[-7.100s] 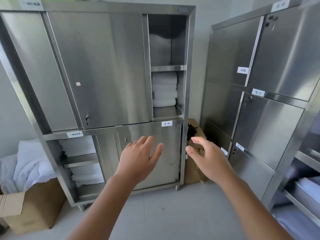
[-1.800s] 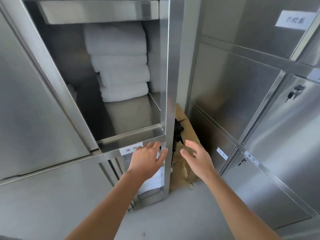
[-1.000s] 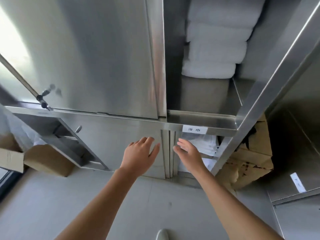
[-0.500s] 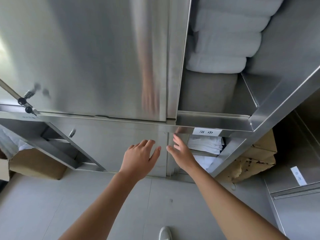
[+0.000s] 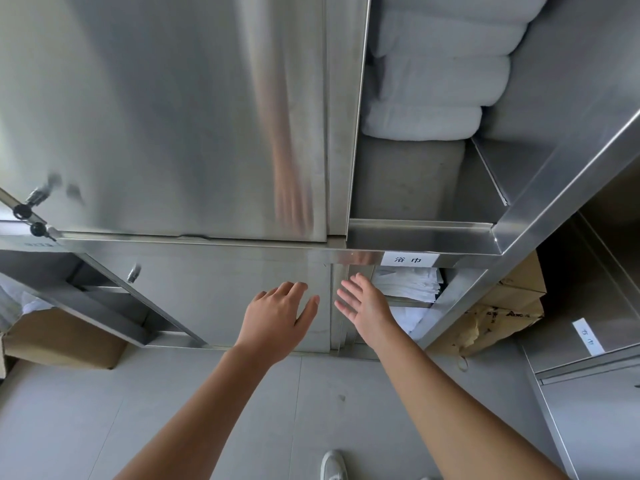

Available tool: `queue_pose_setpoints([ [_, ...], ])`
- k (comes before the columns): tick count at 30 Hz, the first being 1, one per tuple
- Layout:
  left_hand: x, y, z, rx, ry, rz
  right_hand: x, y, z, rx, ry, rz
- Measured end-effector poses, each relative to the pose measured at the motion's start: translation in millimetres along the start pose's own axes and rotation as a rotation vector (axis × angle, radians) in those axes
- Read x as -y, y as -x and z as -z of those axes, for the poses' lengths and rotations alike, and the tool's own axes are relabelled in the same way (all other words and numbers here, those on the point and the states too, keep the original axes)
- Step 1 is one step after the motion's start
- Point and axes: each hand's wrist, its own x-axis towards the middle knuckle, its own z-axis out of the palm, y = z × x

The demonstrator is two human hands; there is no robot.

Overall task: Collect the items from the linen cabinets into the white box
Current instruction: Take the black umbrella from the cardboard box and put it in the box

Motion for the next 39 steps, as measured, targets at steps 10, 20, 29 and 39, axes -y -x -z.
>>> queue_pose_setpoints([
  [10, -34, -27, -45, 0.058, 0.118, 0.025, 10, 35, 69, -0.111, 0.812, 0.476],
  [20, -74, -54, -80, 0.104, 0.424, 0.203, 46, 72, 129, -0.142, 0.997, 0.575],
  [29, -96, -53, -95, 0.122, 0.522, 0.247, 62, 78, 153, -0.141, 1.058, 0.569],
  [39, -158, -66, -111, 0.265, 0.498, 0.159, 86, 100, 200, -0.187, 1.078, 0.564],
])
